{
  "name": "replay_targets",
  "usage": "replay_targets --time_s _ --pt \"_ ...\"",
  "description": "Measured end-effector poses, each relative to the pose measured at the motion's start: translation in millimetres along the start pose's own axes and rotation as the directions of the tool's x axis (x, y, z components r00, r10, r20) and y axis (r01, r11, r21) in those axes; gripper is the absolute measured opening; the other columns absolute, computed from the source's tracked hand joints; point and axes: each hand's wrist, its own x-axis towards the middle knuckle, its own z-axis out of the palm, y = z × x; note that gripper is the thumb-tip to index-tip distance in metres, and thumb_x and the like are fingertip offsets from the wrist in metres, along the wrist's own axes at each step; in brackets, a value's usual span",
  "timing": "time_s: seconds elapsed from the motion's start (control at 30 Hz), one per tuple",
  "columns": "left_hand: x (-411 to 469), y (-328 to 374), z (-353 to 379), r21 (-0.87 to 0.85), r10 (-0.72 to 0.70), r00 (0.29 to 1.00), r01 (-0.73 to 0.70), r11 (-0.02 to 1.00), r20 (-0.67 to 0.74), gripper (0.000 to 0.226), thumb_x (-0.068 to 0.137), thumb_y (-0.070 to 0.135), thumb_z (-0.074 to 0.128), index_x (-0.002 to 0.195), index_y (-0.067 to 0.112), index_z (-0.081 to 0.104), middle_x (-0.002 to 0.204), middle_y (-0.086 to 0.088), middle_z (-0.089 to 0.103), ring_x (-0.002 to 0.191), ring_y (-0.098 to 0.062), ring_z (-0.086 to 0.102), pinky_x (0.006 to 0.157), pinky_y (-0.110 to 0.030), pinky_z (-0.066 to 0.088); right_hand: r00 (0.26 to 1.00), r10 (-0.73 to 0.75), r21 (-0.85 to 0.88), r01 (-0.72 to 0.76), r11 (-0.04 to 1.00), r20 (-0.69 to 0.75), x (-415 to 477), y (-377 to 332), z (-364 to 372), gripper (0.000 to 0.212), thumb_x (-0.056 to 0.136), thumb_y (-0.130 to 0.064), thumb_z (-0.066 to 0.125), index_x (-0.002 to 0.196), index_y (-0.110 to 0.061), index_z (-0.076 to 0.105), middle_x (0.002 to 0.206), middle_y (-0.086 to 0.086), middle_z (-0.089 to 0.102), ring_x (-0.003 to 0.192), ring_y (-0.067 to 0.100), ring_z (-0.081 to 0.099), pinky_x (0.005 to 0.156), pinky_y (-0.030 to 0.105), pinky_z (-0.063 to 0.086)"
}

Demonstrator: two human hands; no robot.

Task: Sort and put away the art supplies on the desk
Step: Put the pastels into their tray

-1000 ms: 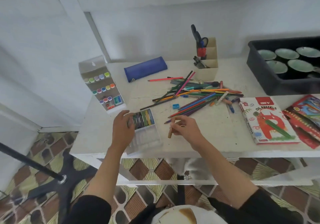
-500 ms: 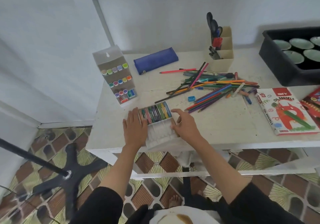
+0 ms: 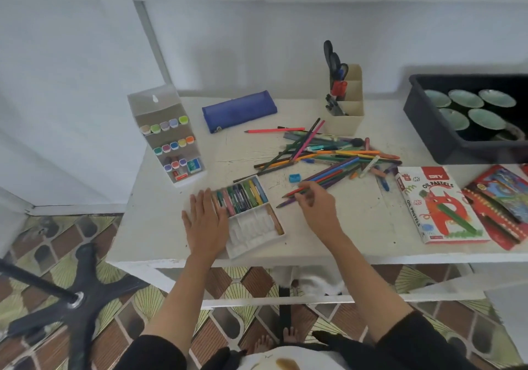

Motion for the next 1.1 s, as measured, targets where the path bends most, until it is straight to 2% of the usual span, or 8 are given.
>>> replay_targets --time_s 0.1,0.27,0.4,0.57,0.77,0.83,0.97,1.1 --pt "0.5 0.4 1.3 0.034 0.000 1.000 0.000 0.999 0.015 0.057 0.102 0.038 0.025 0.152 0.020 0.007 0.161 0.000 0.003 0.147 -0.015 -0.006 0.117 -0.043 -0.007 0.987 0.024 -0.254 -0.064 0.965 -0.160 24.5 30.9 -49.0 0.015 0.091 -0.014 0.057 0.105 -0.014 0.064 0.099 0.004 0.065 0.088 0.018 0.056 0.067 0.024 0.040" --pt "-1.3 -0.4 -1.4 0.069 -0.006 1.000 0.005 0.998 0.018 0.057 0.102 0.036 0.026 0.153 0.020 0.007 0.160 0.003 0.004 0.147 -0.013 -0.004 0.117 -0.041 -0.006 0.971 0.012 -0.648 -0.169 0.742 -0.239 52.6 71.0 -117.9 0.025 0.095 -0.025 0.051 0.115 -0.011 0.058 0.116 0.014 0.060 0.110 0.034 0.049 0.077 0.040 0.045" --pt "-1.0 0.8 -1.4 0.068 -0.007 1.000 0.008 0.998 -0.016 0.054 0.102 0.033 0.027 0.152 0.021 0.013 0.160 0.003 0.010 0.147 -0.013 0.000 0.118 -0.041 -0.003 0.973 0.005 -0.714 -0.172 0.678 -0.230 66.8 85.2 -131.6 0.033 0.095 -0.034 0.050 0.120 -0.013 0.056 0.123 0.014 0.055 0.114 0.035 0.046 0.090 0.050 0.047" --pt "-3.1 3.4 -3.3 0.056 -0.016 0.999 0.018 0.998 -0.043 0.052 0.102 0.029 0.030 0.152 0.021 0.017 0.159 0.004 0.015 0.147 -0.013 0.004 0.119 -0.040 0.000 0.986 -0.161 -0.809 0.070 0.583 -0.031 84.2 85.4 -128.5 0.026 0.093 -0.020 0.056 0.118 -0.021 0.062 0.124 0.013 0.047 0.111 0.031 0.042 0.090 0.046 0.039" --pt "-1.8 3.6 -4.2 0.025 -0.026 0.997 0.028 0.999 -0.068 0.051 0.101 0.030 0.032 0.151 0.022 0.022 0.158 0.003 0.020 0.147 -0.013 0.007 0.118 -0.039 0.000 0.980 -0.186 -0.842 0.157 0.516 0.069 93.8 86.0 -134.3 0.025 0.087 -0.023 0.065 0.112 -0.025 0.066 0.126 0.008 0.050 0.113 0.027 0.044 0.093 0.045 0.040" --pt "-1.4 2.9 -3.3 0.001 -0.023 0.996 0.023 1.000 -0.087 0.051 0.101 0.030 0.036 0.150 0.022 0.026 0.157 0.002 0.024 0.147 -0.015 0.010 0.118 -0.040 0.001 0.975 -0.214 -0.812 0.168 0.559 0.054 93.7 89.4 -136.0 0.023 0.087 -0.021 0.065 0.111 -0.021 0.066 0.124 0.008 0.053 0.110 0.027 0.047 0.094 0.046 0.041" --pt "-2.3 5.8 -3.7 0.016 0.003 0.995 -0.001 1.000 -0.098 0.053 0.099 0.026 0.041 0.149 0.019 0.027 0.156 -0.001 0.026 0.146 -0.018 0.012 0.118 -0.042 0.004 0.981 -0.182 -0.468 0.132 0.874 -0.063 82.2 83.7 -133.2 0.015 0.089 -0.021 0.062 0.102 -0.014 0.067 0.106 0.005 0.063 0.090 0.019 0.055 0.082 0.036 0.047" --pt "-4.2 8.4 -5.5 0.024 -0.009 0.994 0.012 1.000 -0.105 0.053 0.098 0.025 0.041 0.148 0.018 0.027 0.156 -0.001 0.026 0.146 -0.018 0.014 0.118 -0.043 0.006 0.993 -0.049 -0.273 0.078 0.959 0.110 60.0 67.6 -115.5 0.012 0.085 -0.024 0.068 0.094 -0.015 0.066 0.085 -0.001 0.067 0.075 0.014 0.059 0.072 0.031 0.050"
